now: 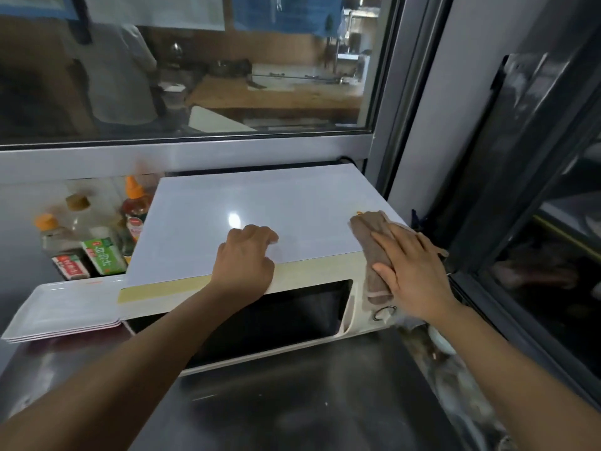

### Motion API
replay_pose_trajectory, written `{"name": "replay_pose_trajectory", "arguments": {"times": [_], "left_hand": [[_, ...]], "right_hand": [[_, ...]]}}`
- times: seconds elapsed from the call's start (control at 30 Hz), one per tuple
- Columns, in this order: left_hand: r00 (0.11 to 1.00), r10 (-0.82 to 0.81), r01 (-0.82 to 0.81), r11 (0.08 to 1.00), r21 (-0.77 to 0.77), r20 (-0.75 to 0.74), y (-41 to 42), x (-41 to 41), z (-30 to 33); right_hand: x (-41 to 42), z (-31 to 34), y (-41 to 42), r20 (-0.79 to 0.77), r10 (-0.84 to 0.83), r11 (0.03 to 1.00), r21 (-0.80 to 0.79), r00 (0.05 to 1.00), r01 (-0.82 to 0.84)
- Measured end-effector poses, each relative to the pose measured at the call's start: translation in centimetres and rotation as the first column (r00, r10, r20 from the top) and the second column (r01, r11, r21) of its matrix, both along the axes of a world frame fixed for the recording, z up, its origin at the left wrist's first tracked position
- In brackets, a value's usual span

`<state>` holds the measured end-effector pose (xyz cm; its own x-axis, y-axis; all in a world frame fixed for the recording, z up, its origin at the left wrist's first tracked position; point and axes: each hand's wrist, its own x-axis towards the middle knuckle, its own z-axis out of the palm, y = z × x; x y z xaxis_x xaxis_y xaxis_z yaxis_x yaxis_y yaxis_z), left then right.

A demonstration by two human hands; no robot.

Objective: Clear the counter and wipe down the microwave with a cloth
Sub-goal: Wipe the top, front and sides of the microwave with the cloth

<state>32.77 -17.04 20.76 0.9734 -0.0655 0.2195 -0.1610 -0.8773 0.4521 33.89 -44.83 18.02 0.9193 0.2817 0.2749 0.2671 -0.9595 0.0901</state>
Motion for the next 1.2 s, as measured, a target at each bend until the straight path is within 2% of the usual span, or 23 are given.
{"name": "replay_pose_trajectory", "arguments": {"times": [0.13,0.27,0.37,0.47,0.6,0.87,0.97,1.1,1.2], "left_hand": [[1.000,0.003,-0.003,1.000,0.011,-0.004,-2.9,1.4,0.3],[1.000,-0.018,0.018,0.999,0.039,0.006,-5.4,2.8,0.1],[0.999,-0.017,0.015,0.996,0.092,0.030,-6.3,3.6,-0.1],[0.999,0.030,-0.033,0.994,0.109,0.027,-6.4,3.9,-0.3],[0.996,0.084,-0.088,0.986,0.140,0.037,-7.0,4.4,-0.3],[0.989,0.112,-0.099,0.986,0.133,-0.098,-8.9,8.4,1.5],[0.989,0.124,-0.109,0.981,0.157,-0.086,-9.2,9.5,1.4],[0.988,0.105,-0.082,0.978,0.194,-0.112,-8.8,10.2,1.6],[0.988,0.072,-0.041,0.976,0.213,-0.139,-8.0,11.2,2.0]], "right_hand": [[-0.5,0.2,1.9,0.056,0.004,0.997,0.080,0.998,-0.009],[-1.0,0.1,4.1,0.049,0.142,0.983,0.108,0.989,-0.146],[-0.2,0.4,1.9,0.003,0.199,0.966,0.167,0.980,-0.197],[0.2,0.3,-2.1,-0.004,0.134,0.960,0.248,0.991,-0.129],[0.6,0.8,-4.4,-0.241,0.061,0.899,0.434,0.969,0.052],[8.3,3.1,-2.5,-0.396,0.077,0.894,0.434,0.915,0.112],[12.9,3.7,-1.3,-0.434,0.069,0.891,0.432,0.898,0.140],[17.9,4.1,0.1,-0.427,0.047,0.869,0.463,0.903,0.173],[18.3,4.1,0.5,-0.401,0.052,0.866,0.474,0.914,0.159]]}}
